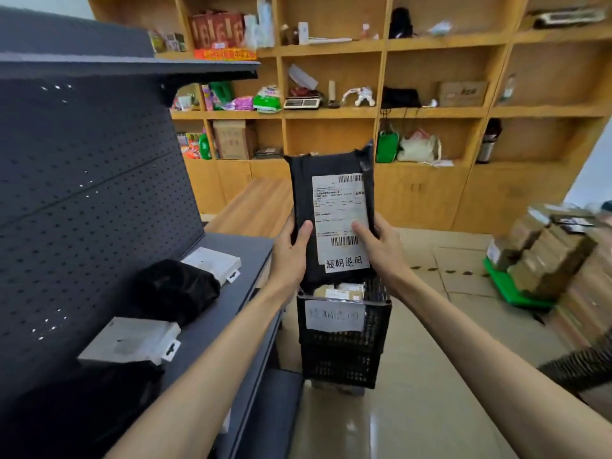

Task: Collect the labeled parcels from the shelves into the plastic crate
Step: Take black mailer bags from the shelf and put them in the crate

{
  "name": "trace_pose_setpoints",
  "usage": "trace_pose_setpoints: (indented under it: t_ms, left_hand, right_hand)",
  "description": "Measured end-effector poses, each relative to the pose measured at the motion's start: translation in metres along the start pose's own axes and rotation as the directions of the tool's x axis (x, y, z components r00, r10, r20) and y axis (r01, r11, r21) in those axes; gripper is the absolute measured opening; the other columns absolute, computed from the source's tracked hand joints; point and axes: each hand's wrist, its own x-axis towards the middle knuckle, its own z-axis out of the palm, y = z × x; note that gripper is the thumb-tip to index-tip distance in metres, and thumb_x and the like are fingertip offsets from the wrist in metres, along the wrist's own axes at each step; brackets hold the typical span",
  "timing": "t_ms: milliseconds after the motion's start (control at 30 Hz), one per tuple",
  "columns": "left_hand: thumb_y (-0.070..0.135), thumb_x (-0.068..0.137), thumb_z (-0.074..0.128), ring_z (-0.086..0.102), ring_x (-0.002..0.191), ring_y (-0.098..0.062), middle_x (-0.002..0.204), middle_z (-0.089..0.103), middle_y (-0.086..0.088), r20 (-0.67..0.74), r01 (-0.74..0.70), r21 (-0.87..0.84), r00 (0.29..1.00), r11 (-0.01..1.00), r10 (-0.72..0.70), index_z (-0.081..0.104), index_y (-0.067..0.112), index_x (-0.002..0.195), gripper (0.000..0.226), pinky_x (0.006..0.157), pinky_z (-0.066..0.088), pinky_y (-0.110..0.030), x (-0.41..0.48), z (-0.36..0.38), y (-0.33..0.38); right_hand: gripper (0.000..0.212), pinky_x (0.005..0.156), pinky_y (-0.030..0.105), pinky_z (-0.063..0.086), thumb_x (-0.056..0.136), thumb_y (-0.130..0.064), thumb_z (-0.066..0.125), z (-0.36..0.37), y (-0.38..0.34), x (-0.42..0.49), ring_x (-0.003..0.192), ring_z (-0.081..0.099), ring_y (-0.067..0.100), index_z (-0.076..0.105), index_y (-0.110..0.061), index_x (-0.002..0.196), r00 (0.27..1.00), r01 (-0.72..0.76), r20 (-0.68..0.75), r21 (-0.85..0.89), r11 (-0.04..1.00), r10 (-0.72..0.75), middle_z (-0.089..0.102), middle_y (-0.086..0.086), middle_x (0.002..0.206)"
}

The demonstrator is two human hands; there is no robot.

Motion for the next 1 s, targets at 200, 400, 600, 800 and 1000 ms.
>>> trace_pose_setpoints:
  t_ms: [200, 400, 600, 800, 1000]
  left_hand:
    - [0.027, 0.107, 0.05, 0.065, 0.118, -0.01, 0.128, 0.069, 0.007, 0.057, 0.029, 0.016, 0.998, 0.999, -0.03, 0.055, 0.02, 0.142, 0.036, 0.101, 0.054, -0.036, 0.095, 0.045, -0.023]
    - [0.027, 0.106, 0.051, 0.072, 0.101, -0.01, 0.107, 0.076, 0.01, 0.034, 0.072, 0.021, 0.997, 0.997, -0.073, 0.064, 0.019, 0.128, 0.026, 0.081, 0.059, -0.027, 0.183, 0.087, -0.054]
    - [0.056, 0.094, 0.052, 0.068, 0.112, -0.02, 0.122, 0.07, 0.002, 0.026, 0.102, 0.186, 0.994, 0.977, -0.108, 0.065, 0.039, 0.126, 0.038, 0.096, 0.055, -0.049, 0.263, 0.109, -0.126]
    - [0.042, 0.104, 0.047, 0.054, 0.107, 0.013, 0.13, 0.054, 0.001, 0.108, 0.174, 0.257, 0.972, 0.951, -0.207, 0.059, 0.028, 0.137, 0.038, 0.092, 0.045, -0.009, 0.32, 0.119, -0.193]
    - [0.036, 0.105, 0.041, 0.055, 0.124, -0.018, 0.126, 0.057, 0.009, 0.165, 0.341, 0.287, 0.903, 0.895, -0.397, 0.063, 0.042, 0.123, 0.028, 0.104, 0.05, -0.046, 0.366, 0.127, -0.293]
  right_hand:
    - [0.018, 0.084, 0.04, 0.06, 0.101, -0.024, 0.055, -0.032, 0.027, 0.093, 0.102, 0.069, 0.013, 0.061, -0.025, 0.118, 0.999, 0.026, -0.038, -0.028, 0.999, -0.027, 0.071, -0.005, 0.113]
    - [0.016, 0.081, 0.043, 0.061, 0.101, -0.023, 0.055, -0.056, 0.055, 0.186, 0.098, 0.07, 0.014, 0.06, -0.021, 0.116, 0.999, 0.014, -0.045, -0.07, 0.997, -0.018, 0.071, -0.002, 0.112]
    - [0.018, 0.075, 0.032, 0.061, 0.1, -0.024, 0.056, -0.068, 0.106, 0.246, 0.091, 0.07, 0.007, 0.062, -0.02, 0.116, 0.993, -0.092, -0.08, -0.086, 0.992, 0.085, 0.071, -0.009, 0.106]
    - [0.016, 0.076, 0.03, 0.06, 0.1, -0.019, 0.054, -0.063, 0.177, 0.298, 0.093, 0.071, 0.011, 0.064, -0.018, 0.112, 0.965, -0.243, -0.131, -0.097, 0.965, 0.229, 0.072, -0.005, 0.105]
    - [0.021, 0.072, 0.027, 0.06, 0.099, -0.014, 0.052, -0.055, 0.26, 0.346, 0.092, 0.071, 0.01, 0.063, -0.013, 0.117, 0.904, -0.417, -0.178, -0.163, 0.894, 0.389, 0.072, -0.002, 0.109]
